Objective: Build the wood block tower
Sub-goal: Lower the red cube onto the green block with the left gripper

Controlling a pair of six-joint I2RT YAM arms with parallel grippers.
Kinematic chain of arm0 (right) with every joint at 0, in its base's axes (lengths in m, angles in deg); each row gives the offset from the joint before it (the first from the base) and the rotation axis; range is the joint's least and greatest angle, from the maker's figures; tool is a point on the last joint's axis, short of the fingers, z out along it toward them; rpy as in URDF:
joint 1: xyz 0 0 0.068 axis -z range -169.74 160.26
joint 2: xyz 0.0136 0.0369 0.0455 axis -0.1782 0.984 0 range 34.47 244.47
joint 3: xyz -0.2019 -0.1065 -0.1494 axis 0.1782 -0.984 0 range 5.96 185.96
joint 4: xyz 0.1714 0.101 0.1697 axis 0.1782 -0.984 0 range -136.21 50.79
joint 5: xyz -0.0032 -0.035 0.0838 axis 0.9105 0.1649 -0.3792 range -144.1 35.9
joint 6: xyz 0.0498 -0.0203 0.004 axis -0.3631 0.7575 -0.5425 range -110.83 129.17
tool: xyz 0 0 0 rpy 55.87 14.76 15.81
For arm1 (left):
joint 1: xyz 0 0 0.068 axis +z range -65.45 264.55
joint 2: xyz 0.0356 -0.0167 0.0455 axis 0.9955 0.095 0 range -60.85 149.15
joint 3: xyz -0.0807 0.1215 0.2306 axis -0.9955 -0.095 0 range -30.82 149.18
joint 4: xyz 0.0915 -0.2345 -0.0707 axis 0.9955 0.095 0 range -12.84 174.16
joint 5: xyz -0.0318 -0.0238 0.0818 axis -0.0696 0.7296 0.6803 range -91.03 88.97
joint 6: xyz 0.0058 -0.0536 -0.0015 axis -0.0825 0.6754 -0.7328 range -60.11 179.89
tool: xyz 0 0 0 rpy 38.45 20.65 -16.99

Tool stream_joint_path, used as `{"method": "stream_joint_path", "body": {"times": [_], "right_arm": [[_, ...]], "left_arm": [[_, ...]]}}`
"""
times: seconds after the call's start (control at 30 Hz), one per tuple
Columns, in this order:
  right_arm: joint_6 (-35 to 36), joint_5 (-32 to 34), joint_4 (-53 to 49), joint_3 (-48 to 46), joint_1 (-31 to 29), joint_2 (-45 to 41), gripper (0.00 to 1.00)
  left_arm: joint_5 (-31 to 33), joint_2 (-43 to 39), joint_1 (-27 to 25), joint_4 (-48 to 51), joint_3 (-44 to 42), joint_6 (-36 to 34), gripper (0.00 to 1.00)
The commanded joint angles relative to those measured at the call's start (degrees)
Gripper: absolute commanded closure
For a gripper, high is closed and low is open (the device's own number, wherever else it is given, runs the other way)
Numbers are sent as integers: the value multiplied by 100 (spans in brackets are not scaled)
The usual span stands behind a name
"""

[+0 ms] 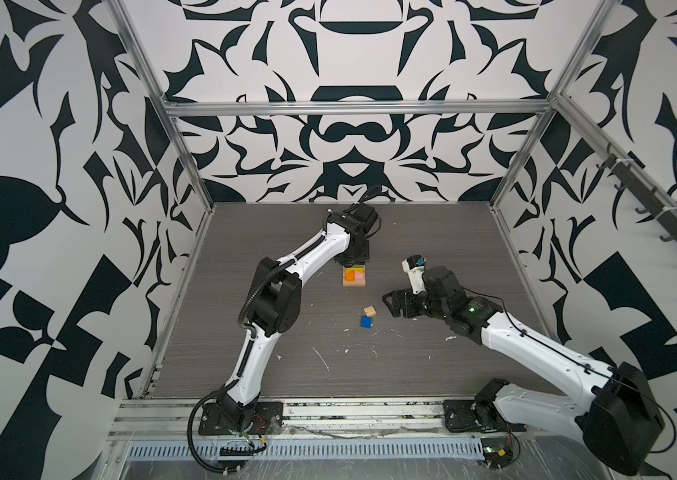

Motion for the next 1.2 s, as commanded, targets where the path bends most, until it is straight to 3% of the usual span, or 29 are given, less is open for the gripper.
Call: {"method": "stream_joint_path", "body": {"times": [0.0,1.17], "right_arm": [[44,27,66,-4,-3,2,10],[61,18,58,40,-7,64,10]], "left_arm": [[74,136,35,214,162,81,68],[16,137,45,136,153,151,56]]}}
